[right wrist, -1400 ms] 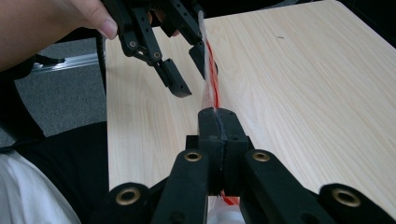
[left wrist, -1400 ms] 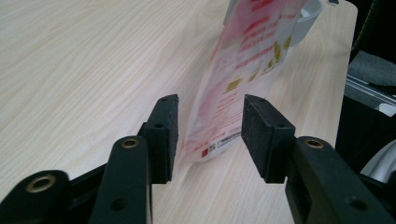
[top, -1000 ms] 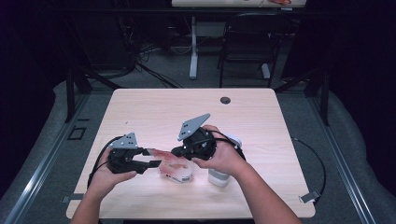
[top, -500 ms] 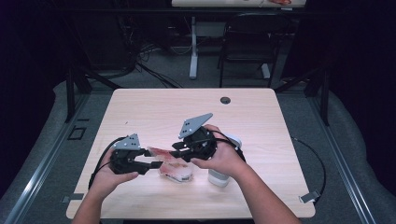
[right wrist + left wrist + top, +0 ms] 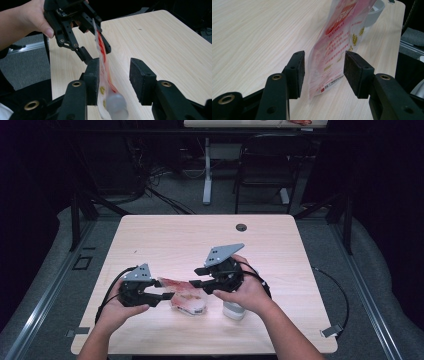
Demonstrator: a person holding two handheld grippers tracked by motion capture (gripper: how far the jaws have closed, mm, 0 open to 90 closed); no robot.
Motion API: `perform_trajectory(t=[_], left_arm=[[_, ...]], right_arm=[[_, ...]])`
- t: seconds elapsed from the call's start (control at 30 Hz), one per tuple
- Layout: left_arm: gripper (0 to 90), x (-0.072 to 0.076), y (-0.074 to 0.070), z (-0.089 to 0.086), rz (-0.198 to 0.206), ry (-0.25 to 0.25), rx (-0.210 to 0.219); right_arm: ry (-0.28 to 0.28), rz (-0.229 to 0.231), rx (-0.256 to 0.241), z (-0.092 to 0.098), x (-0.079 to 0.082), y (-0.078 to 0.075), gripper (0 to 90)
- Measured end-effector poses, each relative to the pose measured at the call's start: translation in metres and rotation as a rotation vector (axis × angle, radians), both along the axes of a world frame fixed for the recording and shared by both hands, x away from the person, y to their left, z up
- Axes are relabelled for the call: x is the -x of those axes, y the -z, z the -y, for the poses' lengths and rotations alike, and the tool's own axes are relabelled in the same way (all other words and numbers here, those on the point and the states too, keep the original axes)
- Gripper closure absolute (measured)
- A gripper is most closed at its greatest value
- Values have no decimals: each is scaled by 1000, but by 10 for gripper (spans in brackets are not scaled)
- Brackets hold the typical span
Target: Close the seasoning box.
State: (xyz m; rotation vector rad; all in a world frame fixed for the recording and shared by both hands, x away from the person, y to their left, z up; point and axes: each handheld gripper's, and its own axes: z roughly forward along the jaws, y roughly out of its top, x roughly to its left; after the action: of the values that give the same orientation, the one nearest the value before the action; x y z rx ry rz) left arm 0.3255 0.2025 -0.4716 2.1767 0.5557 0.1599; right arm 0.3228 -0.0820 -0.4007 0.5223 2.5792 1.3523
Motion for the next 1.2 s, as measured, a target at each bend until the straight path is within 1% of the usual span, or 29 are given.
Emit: perform_trajectory(t=[0.03,0.07,0.1,0.13,0.17,0.2,0.27,0.3,0.33,0.37,0.47,0.57,0.6,0.63,0.67,0.7,0.77,0.83,0.87,0.9,0.97,1.0,1.03,1.07,1.13,1.17,1.2], left_arm=[[515,0,-1,-1,3,-3,5],[512,0,-1,-1,3,-3,5],[507,1,-2,-3,-2,-8,14],[500,1,-3,-3,-3,-10,21],[494,1,-3,-3,-3,-10,21],[487,1,-4,-5,0,-18,21],[480,1,-4,-6,3,-25,25],[480,1,-4,-7,1,-31,25],[476,2,-4,-8,3,-36,24],[474,2,-5,-11,6,-46,29],[467,1,-5,-16,0,-68,36],[467,1,-5,-21,-7,-85,46],[467,1,-5,-21,-7,-85,46],[468,1,-6,-23,-4,-97,45],[468,2,-7,-24,-2,-104,49],[468,2,-7,-24,1,-109,50],[468,3,-9,-25,6,-117,41],[469,3,-9,-26,5,-124,36],[470,3,-9,-26,5,-124,36],[470,3,-9,-26,4,-127,36],[471,2,-9,-27,4,-133,34],[471,3,-9,-28,4,-136,34],[471,2,-9,-29,4,-139,33],[471,2,-9,-29,4,-139,33],[471,2,-9,-31,0,-148,34],[471,2,-9,-31,0,-148,34],[471,2,-9,-32,1,-154,38]], right_arm=[[13,-5,-21,7,1,0,585],[13,-5,-21,7,1,0,585],[13,-14,-45,14,3,0,562],[17,-15,-58,17,5,-1,548],[17,-15,-58,17,5,-1,548],[28,-6,-84,24,9,-1,540],[55,-8,-95,30,12,-1,530],[55,-8,-95,30,12,-1,530],[85,7,-104,37,15,0,505],[98,16,-102,42,16,0,496],[146,42,-124,54,18,2,465],[213,39,-143,67,18,4,472],[213,39,-143,67,18,4,472],[253,37,-164,75,16,3,476],[267,29,-185,79,15,3,475],[275,27,-193,83,14,3,475],[305,32,-192,88,13,2,476],[328,32,-192,93,11,1,497],[328,32,-192,93,11,1,497],[351,36,-200,98,10,0,516],[361,35,-204,100,10,0,531],[366,32,-208,102,9,0,553],[381,27,-197,105,9,0,586],[381,27,-197,105,9,0,586],[408,23,-195,109,8,0,646],[408,23,-195,109,8,0,646],[435,22,-195,113,6,0,668]])
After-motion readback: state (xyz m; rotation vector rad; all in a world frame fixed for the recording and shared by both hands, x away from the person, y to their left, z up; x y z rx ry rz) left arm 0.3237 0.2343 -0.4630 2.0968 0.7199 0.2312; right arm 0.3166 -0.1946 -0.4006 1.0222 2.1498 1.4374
